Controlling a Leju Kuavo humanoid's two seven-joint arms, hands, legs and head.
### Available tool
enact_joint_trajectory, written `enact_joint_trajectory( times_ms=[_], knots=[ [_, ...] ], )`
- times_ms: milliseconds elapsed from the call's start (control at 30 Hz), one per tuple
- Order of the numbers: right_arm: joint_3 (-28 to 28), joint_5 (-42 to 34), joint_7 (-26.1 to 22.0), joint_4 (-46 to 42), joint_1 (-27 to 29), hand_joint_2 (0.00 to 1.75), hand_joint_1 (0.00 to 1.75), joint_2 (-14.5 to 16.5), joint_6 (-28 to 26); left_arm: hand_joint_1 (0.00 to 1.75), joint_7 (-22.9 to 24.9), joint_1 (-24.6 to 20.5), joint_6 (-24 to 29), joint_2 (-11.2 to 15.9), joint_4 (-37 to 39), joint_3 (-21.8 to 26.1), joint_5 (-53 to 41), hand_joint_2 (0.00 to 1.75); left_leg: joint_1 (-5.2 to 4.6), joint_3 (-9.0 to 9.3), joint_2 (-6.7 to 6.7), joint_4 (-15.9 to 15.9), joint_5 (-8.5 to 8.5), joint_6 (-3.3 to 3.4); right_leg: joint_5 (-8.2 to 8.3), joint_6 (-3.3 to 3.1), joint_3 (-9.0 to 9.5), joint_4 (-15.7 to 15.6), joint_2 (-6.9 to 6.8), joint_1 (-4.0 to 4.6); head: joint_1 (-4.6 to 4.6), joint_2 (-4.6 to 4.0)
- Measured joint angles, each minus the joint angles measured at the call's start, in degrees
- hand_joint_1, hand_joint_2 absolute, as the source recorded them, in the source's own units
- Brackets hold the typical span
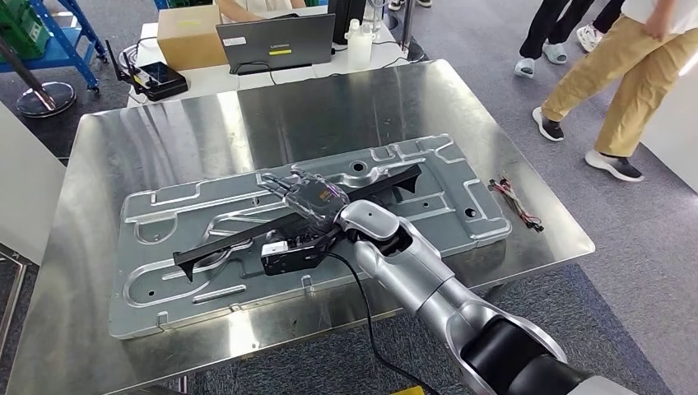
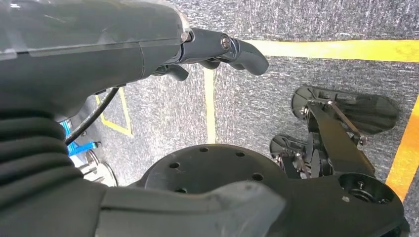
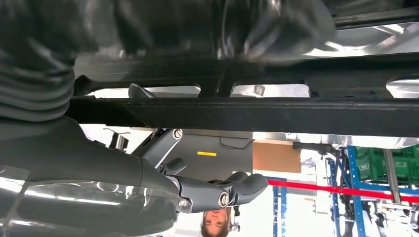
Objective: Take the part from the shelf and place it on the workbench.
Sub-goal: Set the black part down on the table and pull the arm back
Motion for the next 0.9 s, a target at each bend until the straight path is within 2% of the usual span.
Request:
enact_joint_trajectory(
  times_ms=[367,700,900],
  knots=[
    [0.3,-3.5,-2.0,-2.7,1.8,0.00,0.00,0.0,2.7,0.00,0.9,1.0,-0.4,0.1,-0.9,-1.8,3.2,0.00,-0.01,0.00,0.02,0.0,0.00,0.00,0.00,0.00,0.00,0.0,0.02,-0.01,0.00,0.00],
    [3.2,-6.0,-2.1,-15.7,5.7,0.00,0.00,-0.4,2.0,0.00,1.1,2.3,-0.2,0.1,-1.8,-4.3,5.8,0.00,0.00,-0.11,0.02,0.0,-0.04,-0.03,-0.07,-0.01,-0.13,0.0,0.02,-0.01,0.00,0.00],
    [3.9,-6.3,-2.2,-18.9,6.3,0.00,0.00,-0.8,2.0,0.00,1.2,2.7,-0.1,0.1,-2.1,-5.1,6.4,0.00,0.00,-0.12,0.01,0.0,-0.05,-0.02,-0.08,-0.01,-0.12,0.0,0.02,-0.01,0.00,0.00]
  ],
)
